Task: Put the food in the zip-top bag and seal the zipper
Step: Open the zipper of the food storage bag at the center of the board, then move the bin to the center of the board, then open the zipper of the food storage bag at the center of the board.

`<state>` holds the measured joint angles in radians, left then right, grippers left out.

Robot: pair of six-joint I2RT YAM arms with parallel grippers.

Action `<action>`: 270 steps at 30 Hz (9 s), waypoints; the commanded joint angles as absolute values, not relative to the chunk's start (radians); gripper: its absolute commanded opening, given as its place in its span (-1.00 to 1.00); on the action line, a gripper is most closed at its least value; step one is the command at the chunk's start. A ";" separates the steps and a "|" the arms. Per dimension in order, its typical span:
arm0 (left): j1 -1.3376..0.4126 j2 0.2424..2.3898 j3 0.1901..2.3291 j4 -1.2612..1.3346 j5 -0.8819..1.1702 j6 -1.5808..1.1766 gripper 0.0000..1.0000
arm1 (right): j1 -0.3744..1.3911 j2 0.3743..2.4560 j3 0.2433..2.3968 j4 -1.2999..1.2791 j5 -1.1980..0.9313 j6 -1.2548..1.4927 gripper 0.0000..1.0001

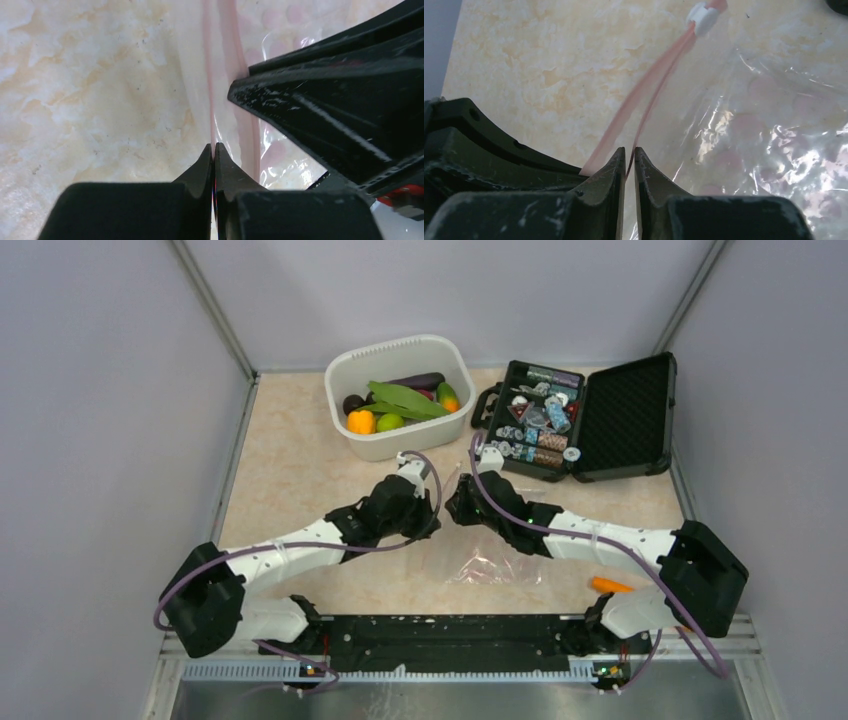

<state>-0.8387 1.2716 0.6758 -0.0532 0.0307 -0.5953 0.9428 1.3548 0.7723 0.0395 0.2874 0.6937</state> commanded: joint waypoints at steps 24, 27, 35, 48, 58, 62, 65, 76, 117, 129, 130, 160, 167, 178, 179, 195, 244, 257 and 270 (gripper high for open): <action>-0.864 1.141 0.739 -0.112 -0.309 -0.582 -1.00 | 0.937 1.176 0.815 -0.080 0.339 0.629 -1.00; -0.864 1.150 0.755 -0.151 -0.373 -0.592 -1.00 | 0.936 1.135 0.828 -0.133 0.287 0.604 -1.00; -0.864 1.207 0.806 -0.153 -0.344 -0.583 -0.82 | 0.938 0.987 0.795 -0.248 0.342 0.685 -1.00; -0.851 1.174 0.904 -0.091 -0.116 -0.428 0.78 | 0.938 0.992 0.811 -0.354 0.555 0.700 -1.00; -0.514 1.216 1.000 -0.062 0.168 -0.301 0.97 | 0.937 1.016 0.794 -0.317 0.529 0.691 -1.00; -0.469 1.357 1.162 -0.090 0.238 -0.164 0.97 | 0.936 1.000 0.775 -0.301 0.495 0.701 -1.00; -0.432 1.466 1.250 -0.065 0.259 -0.132 0.97 | 0.937 0.982 0.763 -0.295 0.488 0.708 -1.00; -0.316 1.868 1.560 -0.158 0.537 -0.089 0.97 | 0.934 0.944 0.749 -0.304 0.468 0.703 -1.00; -0.632 1.379 1.119 -0.201 0.536 -0.223 0.97 | 0.877 0.848 0.775 -0.560 0.640 0.637 -1.00; -0.740 1.334 1.127 -0.160 0.437 -0.317 0.80 | 0.877 0.829 0.747 -0.433 0.554 0.718 -1.00; -0.765 1.334 1.128 -0.161 0.396 -0.322 0.82 | 0.878 0.827 0.748 -0.421 0.546 0.724 -1.00; -0.966 1.498 1.268 -0.208 0.148 -0.303 0.23 | 0.877 0.716 0.756 -0.381 0.496 0.770 -1.00; -0.968 1.505 1.267 -0.230 0.064 -0.308 -0.28 | 0.878 0.689 0.781 -0.470 0.533 0.736 -1.00; -0.966 1.507 1.274 -0.236 -0.047 -0.331 -0.82 | 0.877 0.716 0.967 -0.777 0.541 0.681 -1.00; -0.966 1.509 1.276 -0.241 -0.063 -0.335 -0.85 | 0.877 0.716 0.983 -0.792 0.520 0.675 -1.00; -0.966 1.526 1.291 -0.271 -0.111 -0.357 -0.81 | 0.877 0.778 1.111 -0.956 0.528 0.679 -1.00; -0.953 1.568 1.351 -0.252 -0.073 -0.282 -0.24 | 0.878 0.887 1.181 -0.992 0.506 0.654 -1.00; -0.930 1.526 1.346 -0.276 0.051 -0.277 0.36 | 0.878 0.959 1.124 -0.871 0.557 0.670 -1.00; -0.871 1.376 1.186 -0.186 0.196 -0.270 0.97 | 0.878 0.989 1.115 -0.844 0.562 0.667 -1.00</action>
